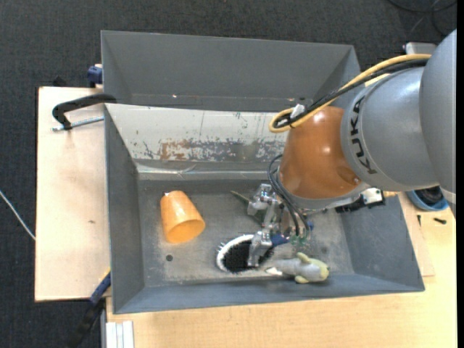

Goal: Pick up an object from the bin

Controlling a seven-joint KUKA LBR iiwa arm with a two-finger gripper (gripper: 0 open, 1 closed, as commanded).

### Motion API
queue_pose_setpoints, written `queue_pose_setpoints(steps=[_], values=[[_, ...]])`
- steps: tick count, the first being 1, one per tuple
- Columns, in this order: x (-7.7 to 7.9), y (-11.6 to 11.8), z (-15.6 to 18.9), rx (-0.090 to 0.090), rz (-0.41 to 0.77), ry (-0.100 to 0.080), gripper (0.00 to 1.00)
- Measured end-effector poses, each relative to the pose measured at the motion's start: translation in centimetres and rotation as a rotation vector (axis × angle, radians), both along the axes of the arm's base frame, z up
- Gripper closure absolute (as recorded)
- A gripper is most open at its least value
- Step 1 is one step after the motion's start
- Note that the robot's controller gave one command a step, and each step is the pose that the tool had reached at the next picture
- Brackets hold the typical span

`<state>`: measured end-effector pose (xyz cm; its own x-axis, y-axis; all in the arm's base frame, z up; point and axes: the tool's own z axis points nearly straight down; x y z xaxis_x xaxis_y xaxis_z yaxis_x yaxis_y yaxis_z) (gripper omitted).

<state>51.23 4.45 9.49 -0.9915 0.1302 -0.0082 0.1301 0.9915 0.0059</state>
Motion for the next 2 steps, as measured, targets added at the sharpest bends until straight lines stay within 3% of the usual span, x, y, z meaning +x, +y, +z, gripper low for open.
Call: queue_pose_setpoints(steps=[1, 2], values=[[-0.3, -0.1, -0.3, 0.0, -0.002, 0.013, 1.0], [0.3, -0.5, 10.5, -0.003, -0.02, -0.004, 1.0]])
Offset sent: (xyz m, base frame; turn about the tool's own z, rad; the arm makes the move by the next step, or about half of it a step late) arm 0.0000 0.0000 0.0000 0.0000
